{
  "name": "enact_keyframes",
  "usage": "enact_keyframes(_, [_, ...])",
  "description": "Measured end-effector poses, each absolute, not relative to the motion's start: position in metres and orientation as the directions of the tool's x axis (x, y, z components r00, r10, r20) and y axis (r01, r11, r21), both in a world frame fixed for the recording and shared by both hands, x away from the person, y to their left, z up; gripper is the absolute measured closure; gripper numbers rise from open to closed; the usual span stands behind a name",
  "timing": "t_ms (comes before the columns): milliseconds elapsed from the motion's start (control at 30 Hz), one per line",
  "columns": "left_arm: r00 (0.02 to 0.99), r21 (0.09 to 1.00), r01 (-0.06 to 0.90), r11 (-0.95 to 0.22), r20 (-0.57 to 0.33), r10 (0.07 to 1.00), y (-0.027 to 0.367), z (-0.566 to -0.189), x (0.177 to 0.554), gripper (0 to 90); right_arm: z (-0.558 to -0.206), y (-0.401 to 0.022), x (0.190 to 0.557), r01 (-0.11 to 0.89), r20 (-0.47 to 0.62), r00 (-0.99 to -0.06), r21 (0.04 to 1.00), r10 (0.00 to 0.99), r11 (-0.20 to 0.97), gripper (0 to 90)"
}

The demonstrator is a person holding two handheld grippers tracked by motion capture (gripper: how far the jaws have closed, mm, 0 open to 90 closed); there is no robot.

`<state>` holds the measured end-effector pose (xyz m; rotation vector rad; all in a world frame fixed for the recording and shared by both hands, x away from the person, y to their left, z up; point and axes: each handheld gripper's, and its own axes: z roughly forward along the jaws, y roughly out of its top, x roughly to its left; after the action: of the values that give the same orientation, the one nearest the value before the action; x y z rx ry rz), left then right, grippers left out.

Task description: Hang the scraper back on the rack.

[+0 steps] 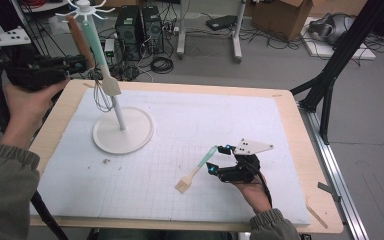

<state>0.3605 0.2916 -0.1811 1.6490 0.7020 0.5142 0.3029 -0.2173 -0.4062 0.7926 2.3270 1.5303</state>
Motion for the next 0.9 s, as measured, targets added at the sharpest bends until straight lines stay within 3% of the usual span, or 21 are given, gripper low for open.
enact_keyframes(667, [0.749, 0.976, 0.163, -0.144, -0.027, 0.662, 0.291, -0.159, 0.348, 88.9, -0.407, -0.219, 0.305, 0.313, 0.095, -0.818, 0.901, 0.567, 0.3, 25.1])
enact_keyframes(900, [0.759, 0.975, 0.162, -0.154, -0.024, 0.651, 0.283, -0.157, 0.35, 89.4, -0.407, -0.22, 0.306, 0.31, 0.092, -0.82, 0.902, 0.565, 0.302, 25.1])
